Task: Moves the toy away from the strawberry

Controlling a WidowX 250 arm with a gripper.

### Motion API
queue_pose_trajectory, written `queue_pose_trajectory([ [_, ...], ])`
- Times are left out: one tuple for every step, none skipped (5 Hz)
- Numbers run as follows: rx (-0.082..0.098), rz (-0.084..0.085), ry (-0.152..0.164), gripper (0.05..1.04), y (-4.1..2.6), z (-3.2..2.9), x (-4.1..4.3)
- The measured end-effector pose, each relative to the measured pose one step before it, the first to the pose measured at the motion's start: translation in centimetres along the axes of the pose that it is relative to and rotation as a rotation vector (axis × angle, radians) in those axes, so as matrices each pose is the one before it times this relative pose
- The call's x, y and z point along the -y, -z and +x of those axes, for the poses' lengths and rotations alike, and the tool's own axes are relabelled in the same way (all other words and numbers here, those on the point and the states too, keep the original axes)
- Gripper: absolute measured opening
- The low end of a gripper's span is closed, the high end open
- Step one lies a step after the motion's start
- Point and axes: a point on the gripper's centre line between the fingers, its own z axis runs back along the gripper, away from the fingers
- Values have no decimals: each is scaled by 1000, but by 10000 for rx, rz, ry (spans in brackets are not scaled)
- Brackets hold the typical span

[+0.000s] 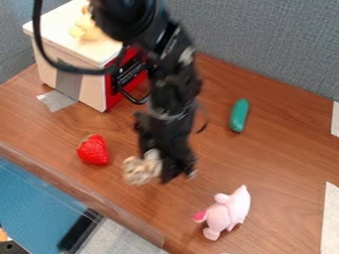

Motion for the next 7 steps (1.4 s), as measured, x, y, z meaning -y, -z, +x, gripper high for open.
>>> queue_pose_trajectory([
  [112,-175,-729,526,-1701,3577,2099],
  [62,-200,-1124,525,670,3206,1558],
  [356,-323,-1119,525,1477,2878,1030],
  [20,186,-410,525,1957,1228,-120],
  [-263,388,-118,601,1888,-401,-648],
  [-481,251,-125,900,337,-443,-225],
  [-333,121,-273,1011,-534,-536,114],
])
